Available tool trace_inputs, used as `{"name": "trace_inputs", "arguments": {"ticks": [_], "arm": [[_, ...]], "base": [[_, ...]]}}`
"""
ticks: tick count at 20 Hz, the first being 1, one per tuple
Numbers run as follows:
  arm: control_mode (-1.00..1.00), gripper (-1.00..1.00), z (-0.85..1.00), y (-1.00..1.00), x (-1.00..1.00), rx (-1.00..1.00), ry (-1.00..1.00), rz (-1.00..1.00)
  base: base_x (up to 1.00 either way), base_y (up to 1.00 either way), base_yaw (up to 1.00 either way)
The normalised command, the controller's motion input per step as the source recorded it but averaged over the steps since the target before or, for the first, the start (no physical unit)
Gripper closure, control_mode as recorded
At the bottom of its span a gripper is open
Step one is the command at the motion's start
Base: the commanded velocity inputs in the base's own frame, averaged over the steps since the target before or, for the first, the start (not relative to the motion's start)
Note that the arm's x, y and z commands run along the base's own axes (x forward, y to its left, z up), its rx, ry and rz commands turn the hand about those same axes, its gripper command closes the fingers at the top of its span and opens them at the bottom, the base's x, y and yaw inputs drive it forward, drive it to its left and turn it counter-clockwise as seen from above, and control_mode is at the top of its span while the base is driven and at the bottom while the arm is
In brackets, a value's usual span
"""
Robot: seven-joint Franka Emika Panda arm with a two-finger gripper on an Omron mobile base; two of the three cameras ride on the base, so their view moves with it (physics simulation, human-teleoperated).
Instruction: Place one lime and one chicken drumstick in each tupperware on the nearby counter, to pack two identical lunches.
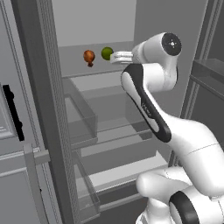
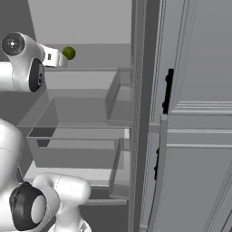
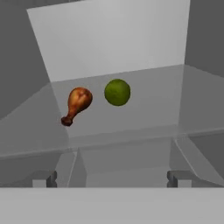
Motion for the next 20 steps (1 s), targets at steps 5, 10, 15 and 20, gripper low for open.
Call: {"name": "trace_inputs", "arguments": {"ticks": [5,10,15,20], "arm": [[-1.00,-1.00,-0.09,0.00,0.50,0.00,0.00,0.00],[-1.00,-1.00,-0.22,0.00,0.67,0.00,0.01,0.00],[-1.00,-1.00,-0.14,0.00,0.75,0.00,0.04,0.00],[-1.00,-1.00,-0.05,0.06,0.71,0.00,0.07,0.00]], "base": [[0.00,0.00,0.00],[0.00,0.00,0.00],[0.00,0.00,0.00],[0.00,0.00,0.00]]}}
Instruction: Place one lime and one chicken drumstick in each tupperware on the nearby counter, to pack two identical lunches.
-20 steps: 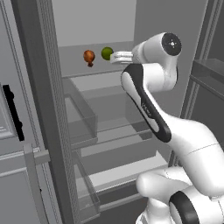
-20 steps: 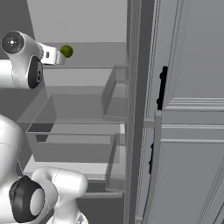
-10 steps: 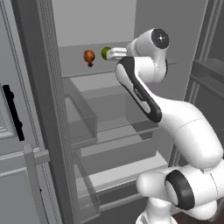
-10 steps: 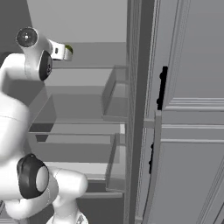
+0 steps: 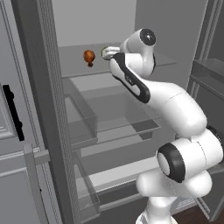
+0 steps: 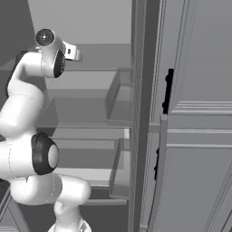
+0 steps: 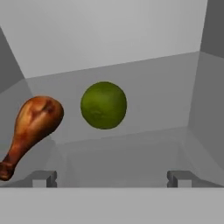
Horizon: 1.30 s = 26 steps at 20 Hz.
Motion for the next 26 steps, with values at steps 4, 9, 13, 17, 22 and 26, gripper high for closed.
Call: {"name": "trace_inputs", "arguments": {"ticks": [4,9,13,17,22,26], "arm": [[-1.00,-1.00,-0.04,0.15,0.63,0.00,0.04,0.00],[-1.00,-1.00,-0.07,0.17,0.55,0.00,0.00,0.00],[-1.00,-1.00,-0.14,0.15,0.52,0.00,0.00,0.00],[-1.00,-1.00,-0.10,0.17,0.45,-0.01,0.00,0.00],[-1.00,1.00,-0.20,0.16,0.26,-0.03,0.00,0.00],[-1.00,1.00,-0.24,0.01,0.08,-0.02,0.00,0.00]], "base": [[0.00,0.00,0.00],[0.00,0.00,0.00],[0.00,0.00,0.00],[0.00,0.00,0.00],[0.00,0.00,0.00],[0.00,0.00,0.00]]}}
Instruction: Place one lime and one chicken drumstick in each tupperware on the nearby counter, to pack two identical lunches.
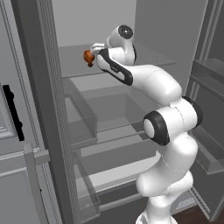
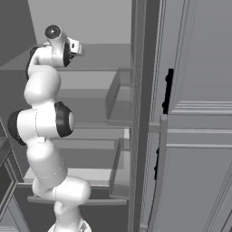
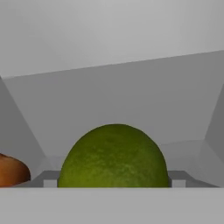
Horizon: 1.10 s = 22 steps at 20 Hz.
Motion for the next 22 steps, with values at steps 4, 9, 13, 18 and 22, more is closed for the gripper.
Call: {"name": "trace_inputs", "arguments": {"ticks": [4,9,13,18,22], "arm": [[-1.00,1.00,-0.19,-0.11,-0.38,-0.01,-0.04,-0.04],[-1.00,1.00,0.04,-0.34,-1.00,0.00,-0.09,-0.01],[-1.00,1.00,0.10,-0.33,-1.00,0.00,0.00,0.00],[-1.00,1.00,0.31,-0.18,-1.00,0.00,0.00,0.00],[-1.00,1.00,-0.02,-0.10,-1.00,0.00,0.07,0.00]], "base": [[0.00,0.00,0.00],[0.00,0.00,0.00],[0.00,0.00,0.00],[0.00,0.00,0.00],[0.00,0.00,0.00]]}}
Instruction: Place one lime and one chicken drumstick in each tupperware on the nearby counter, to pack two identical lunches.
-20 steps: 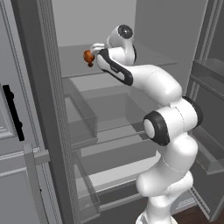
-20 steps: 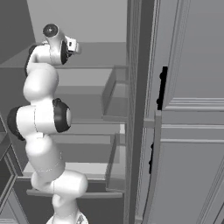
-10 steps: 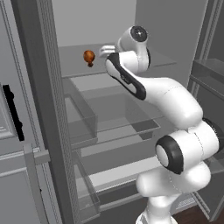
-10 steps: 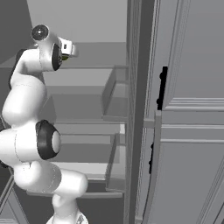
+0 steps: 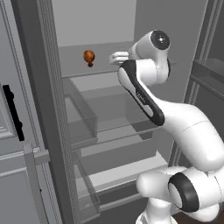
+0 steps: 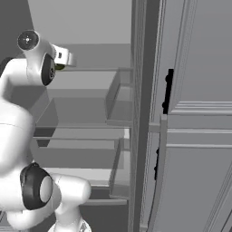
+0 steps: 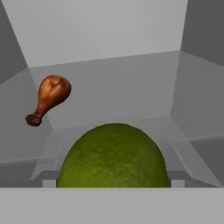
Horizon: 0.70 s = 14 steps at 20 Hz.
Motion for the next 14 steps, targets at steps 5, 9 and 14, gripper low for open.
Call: {"name": "trace_inputs", "arguments": {"ticks": [5,9,14], "arm": [[-1.00,1.00,-0.28,-0.30,-1.00,0.00,0.11,0.00],[-1.00,1.00,-0.53,-0.22,-0.97,-0.02,0.14,0.00],[-1.00,1.00,-0.71,-0.07,-0.94,-0.06,0.14,0.00]], "base": [[0.00,0.00,0.00],[0.00,0.00,0.00],[0.00,0.00,0.00]]}}
